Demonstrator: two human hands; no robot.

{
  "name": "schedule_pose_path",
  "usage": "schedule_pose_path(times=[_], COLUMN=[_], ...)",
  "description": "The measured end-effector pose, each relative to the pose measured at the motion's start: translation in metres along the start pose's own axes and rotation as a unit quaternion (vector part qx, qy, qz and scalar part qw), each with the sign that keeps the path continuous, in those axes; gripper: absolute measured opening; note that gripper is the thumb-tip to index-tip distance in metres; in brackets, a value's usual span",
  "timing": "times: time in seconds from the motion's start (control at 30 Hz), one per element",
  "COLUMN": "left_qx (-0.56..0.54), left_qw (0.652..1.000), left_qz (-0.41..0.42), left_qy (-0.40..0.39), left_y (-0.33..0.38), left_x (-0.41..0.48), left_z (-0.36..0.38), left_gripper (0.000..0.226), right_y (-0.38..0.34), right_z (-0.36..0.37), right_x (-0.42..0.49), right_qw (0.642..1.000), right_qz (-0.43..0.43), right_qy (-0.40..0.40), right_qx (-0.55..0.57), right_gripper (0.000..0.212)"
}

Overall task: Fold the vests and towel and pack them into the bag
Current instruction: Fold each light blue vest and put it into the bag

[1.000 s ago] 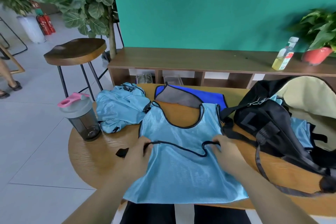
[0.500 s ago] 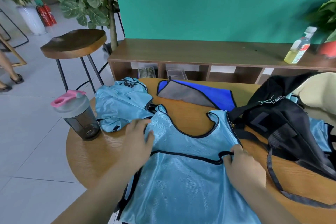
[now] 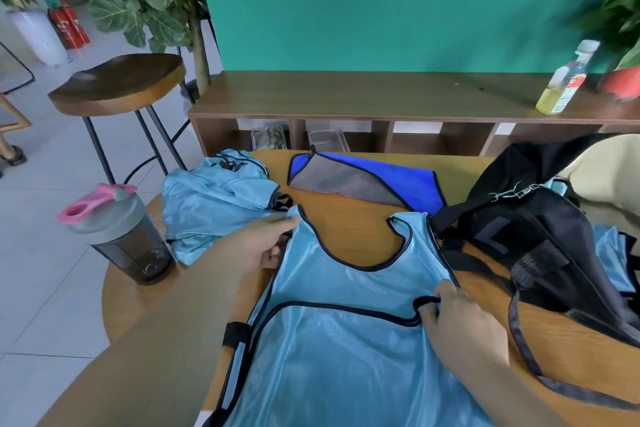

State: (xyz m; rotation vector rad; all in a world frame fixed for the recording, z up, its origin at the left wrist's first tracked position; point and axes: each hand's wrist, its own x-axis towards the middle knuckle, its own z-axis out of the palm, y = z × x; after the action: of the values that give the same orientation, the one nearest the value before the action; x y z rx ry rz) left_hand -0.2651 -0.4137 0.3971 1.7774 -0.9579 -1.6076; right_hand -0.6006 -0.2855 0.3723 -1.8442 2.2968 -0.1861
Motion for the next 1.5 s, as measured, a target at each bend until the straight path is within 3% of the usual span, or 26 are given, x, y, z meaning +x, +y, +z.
schedule_pose_path(times=[0.07,0.17,0.27,0.3,0.4,0.53,0.7,0.73,0.8,0.87,0.93,1.0,1.2,1.33,1.43,1.5], left_qx=[0.050,0.094,0.118,0.120,0.122,0.282,0.429,0.428,0.437,0.508,0.596,0.619,0.640,0.643,0.585,0.587], left_qw=[0.998,0.988,0.976,0.973,0.956,0.873,0.708,0.695,0.713,0.747,0.744,0.739,0.682,0.631,0.659,0.676], left_qz=[0.025,0.109,0.147,0.144,0.175,0.287,0.416,0.442,0.466,0.387,0.274,0.246,0.336,0.394,0.434,0.406], left_qy=[-0.009,0.050,0.109,0.132,0.202,0.275,0.376,0.372,0.288,0.181,0.126,0.101,0.111,0.182,0.188,0.185], left_y=[0.000,0.002,0.010,0.013,0.021,0.029,0.033,0.031,0.016,-0.015,-0.046,-0.064,-0.069,-0.064,-0.056,-0.055], left_x=[0.002,0.014,0.022,0.025,0.031,0.033,0.022,0.014,-0.005,-0.018,-0.019,-0.012,0.008,0.003,-0.006,-0.006], left_z=[0.005,0.008,0.004,0.002,-0.004,-0.010,-0.003,0.005,0.026,0.049,0.057,0.045,-0.026,-0.025,0.009,0.026], left_gripper=[0.015,0.019,0.060,0.063,0.038,0.037,0.030,0.025,0.024,0.041,0.067,0.079,0.079,0.049,0.043,0.052], right_y=[0.001,0.002,0.003,0.003,0.003,0.003,0.004,0.004,0.004,0.004,0.005,0.006,0.005,0.004,0.004,0.005], right_z=[0.001,0.002,0.003,0.003,0.003,0.003,0.003,0.003,0.004,0.004,0.004,0.005,0.005,0.005,0.006,0.006], right_x=[0.000,0.001,0.001,0.001,0.001,0.000,0.001,0.001,0.001,0.000,0.000,0.001,0.000,-0.001,-0.001,-0.001], right_qw=[1.000,1.000,1.000,1.000,1.000,1.000,1.000,1.000,1.000,1.000,1.000,1.000,1.000,1.000,1.000,1.000], right_qz=[-0.003,-0.003,-0.007,-0.008,-0.010,-0.011,-0.010,-0.008,-0.006,-0.007,-0.008,-0.010,-0.008,-0.007,-0.010,-0.011], right_qy=[-0.003,-0.003,0.002,0.000,0.001,0.004,-0.001,-0.002,0.000,-0.001,-0.003,-0.002,0.001,0.004,0.007,0.006], right_qx=[0.001,-0.001,-0.006,-0.006,-0.006,-0.003,0.000,0.001,0.002,0.000,0.002,0.003,0.000,-0.004,-0.002,-0.003], right_gripper=[0.010,0.010,0.009,0.009,0.010,0.010,0.011,0.011,0.011,0.011,0.011,0.011,0.011,0.011,0.011,0.011])
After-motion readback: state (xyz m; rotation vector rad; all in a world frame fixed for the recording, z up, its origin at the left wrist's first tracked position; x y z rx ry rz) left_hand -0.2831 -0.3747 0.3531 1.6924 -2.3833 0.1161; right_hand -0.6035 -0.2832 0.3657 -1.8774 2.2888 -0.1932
